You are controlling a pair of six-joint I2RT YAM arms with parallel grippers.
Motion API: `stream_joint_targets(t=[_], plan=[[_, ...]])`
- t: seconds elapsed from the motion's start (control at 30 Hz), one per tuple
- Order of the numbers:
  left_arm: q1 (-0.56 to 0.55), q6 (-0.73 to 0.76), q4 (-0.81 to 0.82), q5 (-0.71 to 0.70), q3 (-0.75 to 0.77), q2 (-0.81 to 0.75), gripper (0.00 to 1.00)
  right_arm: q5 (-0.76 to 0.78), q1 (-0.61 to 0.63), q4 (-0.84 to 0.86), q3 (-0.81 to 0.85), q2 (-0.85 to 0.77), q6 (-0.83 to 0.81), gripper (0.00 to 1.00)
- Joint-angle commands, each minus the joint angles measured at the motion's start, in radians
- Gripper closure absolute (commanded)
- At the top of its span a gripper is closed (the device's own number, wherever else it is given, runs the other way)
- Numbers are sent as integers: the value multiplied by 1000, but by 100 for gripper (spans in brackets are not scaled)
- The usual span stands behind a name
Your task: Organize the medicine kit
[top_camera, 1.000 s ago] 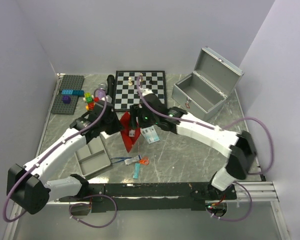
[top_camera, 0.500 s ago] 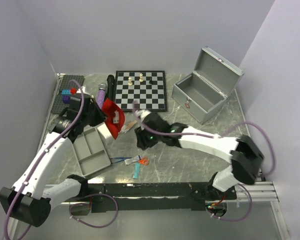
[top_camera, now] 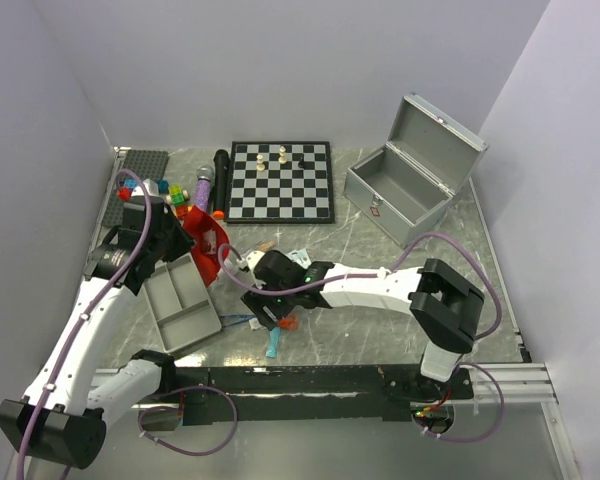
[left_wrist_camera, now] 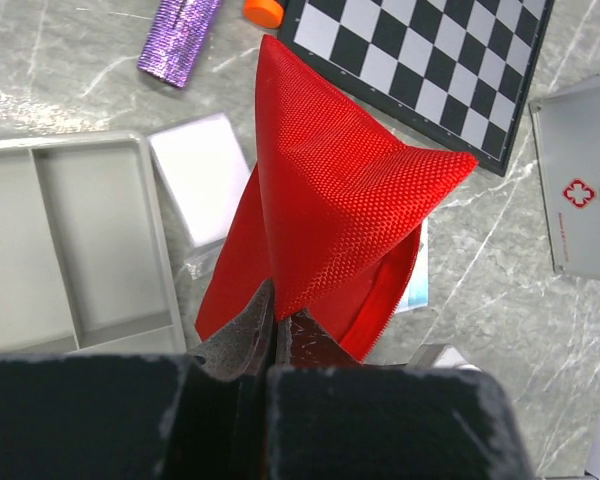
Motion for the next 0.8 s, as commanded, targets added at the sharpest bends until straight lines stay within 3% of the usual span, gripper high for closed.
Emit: stream_joint_targets(t=[0.0,0.2,0.43,0.77], plan=[[11,9,14,-1,-11,-22,99,64,20,33,57,54,-42,18],[14,8,17,5,-17,-24,99,111,28,30,67,105,-66,18],[15,6,27,20,-30,-20,99,116,34,19,67,138,-74,29],[15,2,42,35,-33,-11,99,190,32,62,-15,34,-16,64]])
